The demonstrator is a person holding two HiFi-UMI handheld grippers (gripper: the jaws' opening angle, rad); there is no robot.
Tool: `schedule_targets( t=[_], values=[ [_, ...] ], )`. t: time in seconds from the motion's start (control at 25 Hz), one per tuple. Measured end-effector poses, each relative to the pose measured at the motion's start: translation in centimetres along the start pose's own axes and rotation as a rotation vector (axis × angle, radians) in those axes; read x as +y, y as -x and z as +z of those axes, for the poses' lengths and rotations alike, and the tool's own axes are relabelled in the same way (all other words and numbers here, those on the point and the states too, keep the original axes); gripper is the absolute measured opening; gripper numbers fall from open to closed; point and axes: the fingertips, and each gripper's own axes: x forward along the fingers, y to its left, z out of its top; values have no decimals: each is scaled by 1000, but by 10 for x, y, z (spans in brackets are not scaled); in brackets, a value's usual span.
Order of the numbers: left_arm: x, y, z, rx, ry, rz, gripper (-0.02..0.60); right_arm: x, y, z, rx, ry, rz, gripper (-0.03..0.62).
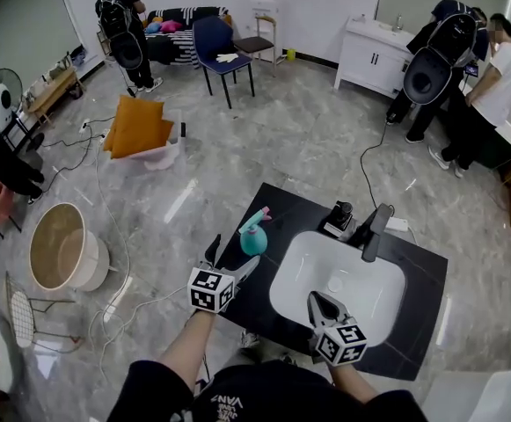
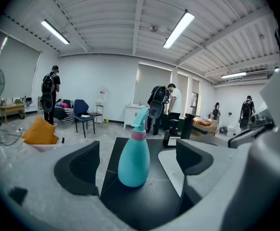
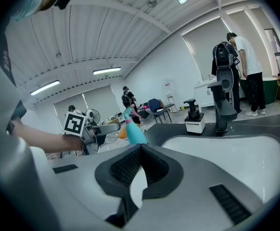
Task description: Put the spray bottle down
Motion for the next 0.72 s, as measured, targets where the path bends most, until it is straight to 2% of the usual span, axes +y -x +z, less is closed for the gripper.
schedule_targets(
  t=[0.24, 0.36, 0.72],
  values=[
    [-7, 40, -12, -3, 27, 73, 479, 8, 6, -3, 19, 31, 60, -2],
    [-15, 57, -16, -8, 37, 107, 404, 8, 9, -4, 32, 48, 89, -2],
    [-43, 112, -30, -43, 45, 219, 275, 16, 25, -12, 55, 85, 177, -2]
  ],
)
